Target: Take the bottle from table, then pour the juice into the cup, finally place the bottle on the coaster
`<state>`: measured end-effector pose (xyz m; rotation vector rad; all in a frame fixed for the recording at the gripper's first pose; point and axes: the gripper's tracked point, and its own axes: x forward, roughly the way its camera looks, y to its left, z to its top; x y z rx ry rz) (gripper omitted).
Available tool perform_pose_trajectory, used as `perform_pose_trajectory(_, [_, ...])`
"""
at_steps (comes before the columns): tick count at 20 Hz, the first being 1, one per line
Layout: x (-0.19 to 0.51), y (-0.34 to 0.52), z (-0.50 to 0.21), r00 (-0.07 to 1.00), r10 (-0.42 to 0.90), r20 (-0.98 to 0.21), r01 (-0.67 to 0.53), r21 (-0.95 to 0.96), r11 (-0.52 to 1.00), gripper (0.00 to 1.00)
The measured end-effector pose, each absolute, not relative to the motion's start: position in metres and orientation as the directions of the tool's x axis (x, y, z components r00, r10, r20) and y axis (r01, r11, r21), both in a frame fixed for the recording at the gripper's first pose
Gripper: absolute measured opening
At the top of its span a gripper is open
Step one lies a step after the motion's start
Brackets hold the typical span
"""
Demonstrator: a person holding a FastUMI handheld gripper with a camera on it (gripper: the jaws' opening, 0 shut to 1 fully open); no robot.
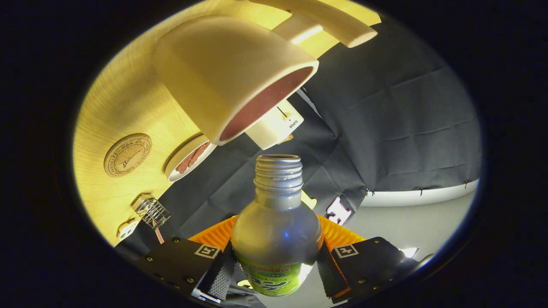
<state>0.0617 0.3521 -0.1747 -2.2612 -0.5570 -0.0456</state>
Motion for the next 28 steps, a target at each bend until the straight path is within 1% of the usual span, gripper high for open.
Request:
perform_pose_trajectory(4, [0.064, 0.352, -0.174, 0.903, 0.375, 0.21, 0.403, -0.717, -0.569, 0.81])
perform_pose_trajectory(9, [0.069, 0.342, -0.173, 0.917, 0.34, 0.21, 0.36, -0.803, -0.475, 0.81])
perform_pose_trajectory(11, [0.067, 0.342, -0.168, 0.914, 0.337, 0.225, 0.361, -0.83, -0.425, 0.81])
perform_pose_trajectory(13, [0.068, 0.337, -0.167, 0.916, 0.324, 0.235, 0.348, -0.869, -0.353, 0.81])
perform_pose_trajectory(16, [0.072, 0.324, -0.166, 0.935, 0.278, 0.22, 0.284, -0.935, -0.213, 0.81])
perform_pose_trajectory(18, [0.07, 0.319, -0.156, 0.938, 0.259, 0.231, 0.272, -0.953, -0.135, 0.81])
perform_pose_trajectory(20, [0.068, 0.314, -0.149, 0.937, 0.242, 0.252, 0.27, -0.962, -0.043, 0.81])
perform_pose_trajectory(25, [0.073, 0.294, -0.148, 0.964, 0.163, 0.21, 0.179, -0.966, 0.184, 0.81])
perform_pose_trajectory(28, [0.072, 0.282, -0.143, 0.969, 0.125, 0.211, 0.166, -0.94, 0.299, 0.81])
